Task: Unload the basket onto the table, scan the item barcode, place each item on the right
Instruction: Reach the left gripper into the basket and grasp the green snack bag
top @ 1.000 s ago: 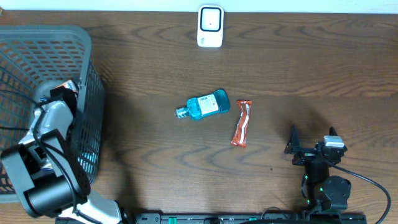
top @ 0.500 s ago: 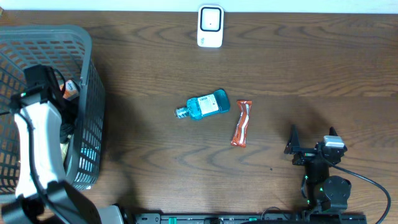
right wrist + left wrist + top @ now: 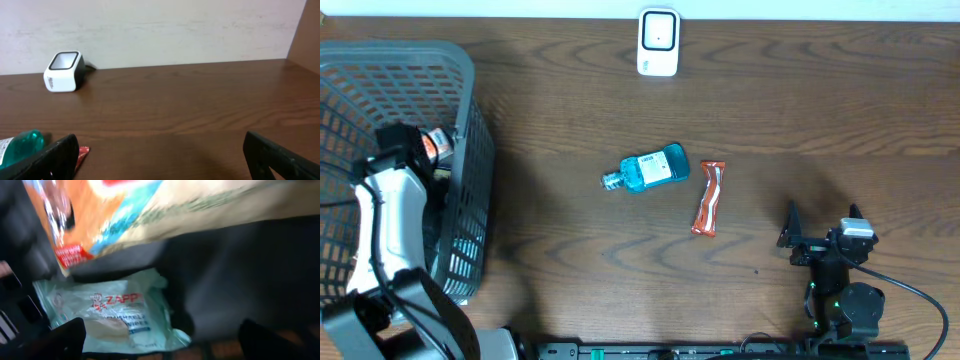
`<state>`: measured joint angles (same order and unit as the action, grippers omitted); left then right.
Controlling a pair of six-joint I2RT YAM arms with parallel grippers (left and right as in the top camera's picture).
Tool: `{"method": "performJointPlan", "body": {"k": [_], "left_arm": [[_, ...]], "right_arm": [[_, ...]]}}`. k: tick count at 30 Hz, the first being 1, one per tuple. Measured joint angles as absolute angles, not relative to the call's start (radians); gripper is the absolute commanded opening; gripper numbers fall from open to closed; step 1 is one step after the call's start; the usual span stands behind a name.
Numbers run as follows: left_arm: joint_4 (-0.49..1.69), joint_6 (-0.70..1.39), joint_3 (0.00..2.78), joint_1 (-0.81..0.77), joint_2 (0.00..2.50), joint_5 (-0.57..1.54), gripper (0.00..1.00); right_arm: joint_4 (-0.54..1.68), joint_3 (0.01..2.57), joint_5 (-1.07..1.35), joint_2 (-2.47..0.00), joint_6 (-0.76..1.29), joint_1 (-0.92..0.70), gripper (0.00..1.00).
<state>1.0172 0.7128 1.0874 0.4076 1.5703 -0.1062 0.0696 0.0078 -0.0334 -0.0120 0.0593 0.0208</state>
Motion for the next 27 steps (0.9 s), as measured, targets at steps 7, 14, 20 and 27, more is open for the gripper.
{"method": "performJointPlan", "body": {"k": [7, 14, 20, 27], "left_arm": [[0.945, 0.787, 0.978, 0.408, 1.644, -0.106, 0.98], [0.924, 0.804, 0.955, 0.407, 1.648, -0.123, 0.07], [0.934, 0.804, 0.952, 0.402, 1.642, -0.148, 0.07], [0.961, 0.723, 0.996, 0.404, 1.609, -0.117, 0.08]], "right_arm": [[0.069, 0.008, -0.033, -0.012, 0.059, 0.021, 0.99], [0.069, 0.008, -0.033, -0.012, 0.059, 0.021, 0.99], [0.07, 0.008, -0.033, -0.012, 0.059, 0.021, 0.99], [0.069, 0.008, -0.033, -0.012, 0.059, 0.021, 0.99]]}}
